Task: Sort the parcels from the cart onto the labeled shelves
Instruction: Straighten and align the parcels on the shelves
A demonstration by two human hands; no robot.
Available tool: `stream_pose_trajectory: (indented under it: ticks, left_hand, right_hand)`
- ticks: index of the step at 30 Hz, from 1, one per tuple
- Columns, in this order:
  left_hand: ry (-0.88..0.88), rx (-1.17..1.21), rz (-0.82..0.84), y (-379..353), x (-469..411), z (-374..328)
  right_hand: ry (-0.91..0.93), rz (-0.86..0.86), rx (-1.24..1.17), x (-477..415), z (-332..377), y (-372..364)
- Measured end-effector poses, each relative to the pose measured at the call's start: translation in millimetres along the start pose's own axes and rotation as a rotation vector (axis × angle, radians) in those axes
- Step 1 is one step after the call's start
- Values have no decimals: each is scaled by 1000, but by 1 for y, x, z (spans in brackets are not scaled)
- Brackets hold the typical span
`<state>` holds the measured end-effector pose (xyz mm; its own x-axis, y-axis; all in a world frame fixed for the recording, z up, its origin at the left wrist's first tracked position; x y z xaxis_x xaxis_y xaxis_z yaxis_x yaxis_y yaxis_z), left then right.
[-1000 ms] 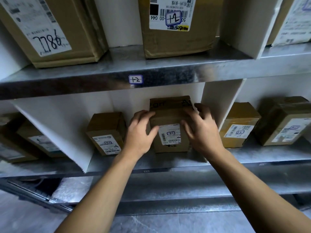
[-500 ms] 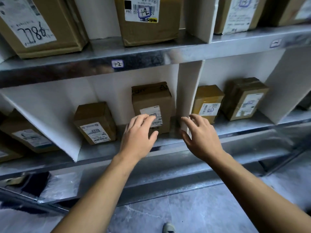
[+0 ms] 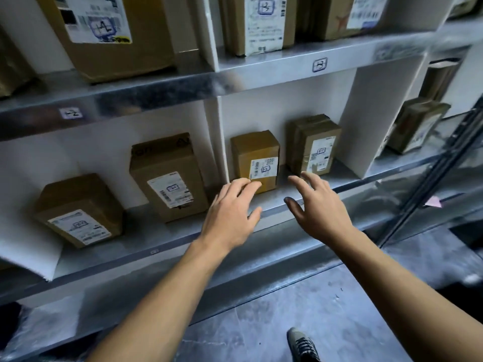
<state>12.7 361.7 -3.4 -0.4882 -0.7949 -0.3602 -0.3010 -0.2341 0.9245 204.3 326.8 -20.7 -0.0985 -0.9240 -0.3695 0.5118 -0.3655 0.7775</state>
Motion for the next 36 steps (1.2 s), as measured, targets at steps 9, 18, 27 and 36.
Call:
stream_pose_trajectory:
  ticks: [9, 18, 27, 36]
  left_hand:
    - [231, 46, -105, -38, -87, -28]
    - [638, -23, -75, -61, -129, -1]
    - [634, 13, -92, -88, -139, 24]
    - [655, -6, -172, -89, -139, 30]
  right_hand:
    - [78, 105, -125, -84, -62, 14]
    - [128, 320, -230, -151, -81, -11]
    - [163, 354, -429, -176, -81, -39]
    - [173, 310, -559, -190, -89, -59]
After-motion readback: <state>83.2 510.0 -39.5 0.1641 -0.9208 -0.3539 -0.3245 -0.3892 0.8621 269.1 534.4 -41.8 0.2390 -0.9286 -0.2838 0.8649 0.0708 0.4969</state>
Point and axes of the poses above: each hand's wrist, its own x-axis away from the middle knuckle, its own y-axis out of the back of the hand, z = x × y, the point moved 4 cm from there along -x, towards the middle knuckle, and after that the axes turned 13 degrees about -x, right-handed, at the moved point
